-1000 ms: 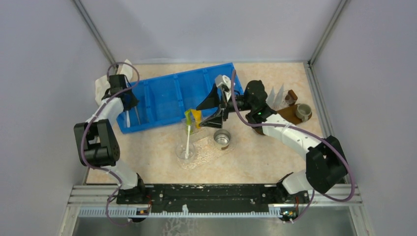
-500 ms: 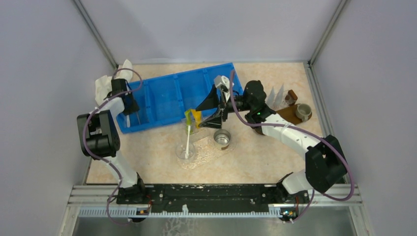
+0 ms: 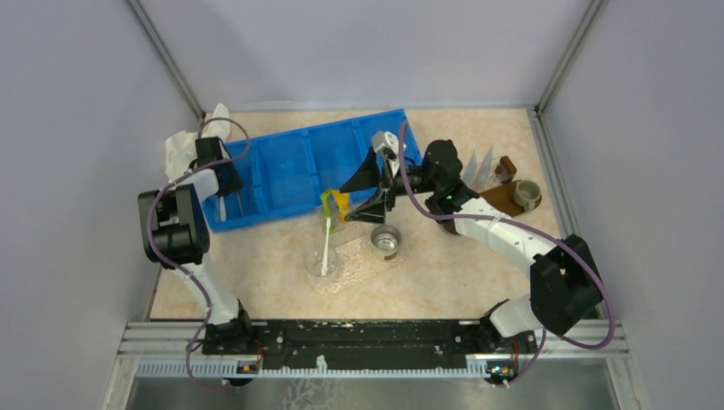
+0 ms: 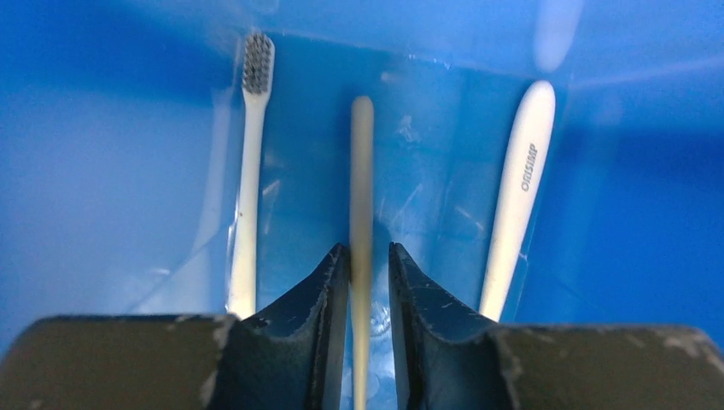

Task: Prepare toiletry sets of a toothbrush and toothpaste on the tray
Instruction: Pick up the toothbrush from the storage box.

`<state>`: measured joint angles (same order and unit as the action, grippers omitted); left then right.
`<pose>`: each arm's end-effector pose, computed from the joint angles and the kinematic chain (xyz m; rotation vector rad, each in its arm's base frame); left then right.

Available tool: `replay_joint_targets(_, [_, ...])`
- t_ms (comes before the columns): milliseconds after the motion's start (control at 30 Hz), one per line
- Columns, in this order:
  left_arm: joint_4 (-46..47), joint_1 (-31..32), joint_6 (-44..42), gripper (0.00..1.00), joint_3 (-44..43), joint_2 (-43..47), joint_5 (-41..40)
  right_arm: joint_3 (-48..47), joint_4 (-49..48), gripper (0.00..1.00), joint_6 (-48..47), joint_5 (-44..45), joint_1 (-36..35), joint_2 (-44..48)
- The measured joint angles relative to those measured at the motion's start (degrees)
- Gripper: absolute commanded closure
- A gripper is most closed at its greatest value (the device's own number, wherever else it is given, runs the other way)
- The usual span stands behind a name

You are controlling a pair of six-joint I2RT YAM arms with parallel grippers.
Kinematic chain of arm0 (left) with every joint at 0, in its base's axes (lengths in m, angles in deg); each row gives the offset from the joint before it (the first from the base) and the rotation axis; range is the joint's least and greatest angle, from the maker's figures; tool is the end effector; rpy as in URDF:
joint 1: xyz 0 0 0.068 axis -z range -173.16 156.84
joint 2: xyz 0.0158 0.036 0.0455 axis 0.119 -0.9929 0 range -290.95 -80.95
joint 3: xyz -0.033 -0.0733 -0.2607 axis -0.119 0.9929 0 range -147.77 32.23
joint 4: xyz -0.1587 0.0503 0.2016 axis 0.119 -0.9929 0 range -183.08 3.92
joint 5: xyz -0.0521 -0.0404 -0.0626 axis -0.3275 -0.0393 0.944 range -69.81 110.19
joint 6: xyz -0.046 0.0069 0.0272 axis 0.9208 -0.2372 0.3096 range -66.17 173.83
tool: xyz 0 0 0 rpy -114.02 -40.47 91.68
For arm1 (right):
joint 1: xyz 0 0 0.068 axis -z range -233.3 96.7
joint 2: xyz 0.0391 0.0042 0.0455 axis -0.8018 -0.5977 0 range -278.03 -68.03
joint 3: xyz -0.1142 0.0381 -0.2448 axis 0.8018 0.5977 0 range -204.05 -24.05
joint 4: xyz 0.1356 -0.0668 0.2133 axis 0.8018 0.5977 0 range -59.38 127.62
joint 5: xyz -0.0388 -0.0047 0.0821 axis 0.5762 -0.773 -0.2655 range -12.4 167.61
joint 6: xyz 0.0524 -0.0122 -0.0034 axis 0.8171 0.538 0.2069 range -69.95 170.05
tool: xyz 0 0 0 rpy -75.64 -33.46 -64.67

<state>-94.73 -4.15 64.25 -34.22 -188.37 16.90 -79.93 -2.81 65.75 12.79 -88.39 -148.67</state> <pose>0.3866 0.0771 0.1666 -0.4777 2.3890 0.0745 0.2375 0.2061 0.3393 -1.2317 1.1829 1.4733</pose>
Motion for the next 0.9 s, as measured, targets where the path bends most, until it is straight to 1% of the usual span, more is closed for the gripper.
replay_joint_targets(100, [1.22,-0.02,0.0,0.73,-0.37,-0.81,-0.39,0.0,0.0,0.25,-0.02,-0.02,0.0,0.0])
replay_joint_targets(133, [1.53,-0.02,0.0,0.77,-0.46,-0.96,-0.55,0.0,0.02,0.25,-0.02,-0.02,0.0,0.0])
replay_joint_targets(200, [2.1,-0.02,0.0,0.91,-0.66,-1.31,-0.81,0.0,0.04,0.25,-0.02,-0.02,0.0,0.0])
replay_joint_targets(233, [2.29,-0.02,0.0,1.0,-0.85,-1.51,-1.01,0.0,0.04,0.25,-0.02,-0.02,0.0,0.0])
replay_joint_targets(600, [1.84,-0.04,-0.07,1.0,-1.14,-0.39,-1.16,0.0,0.11,0.25,-0.04,-0.04,0.0,0.0])
replay_joint_targets(700, [1.79,-0.04,-0.44,1.0,-0.46,2.75,-1.4,0.0,0.09,0.25,-0.02,-0.17,0.0,0.0])
replay_joint_targets(900, [2.71,-0.04,-1.03,1.0,0.72,11.93,-1.73,0.0,-0.07,0.25,0.04,-0.46,0.0,0.0])
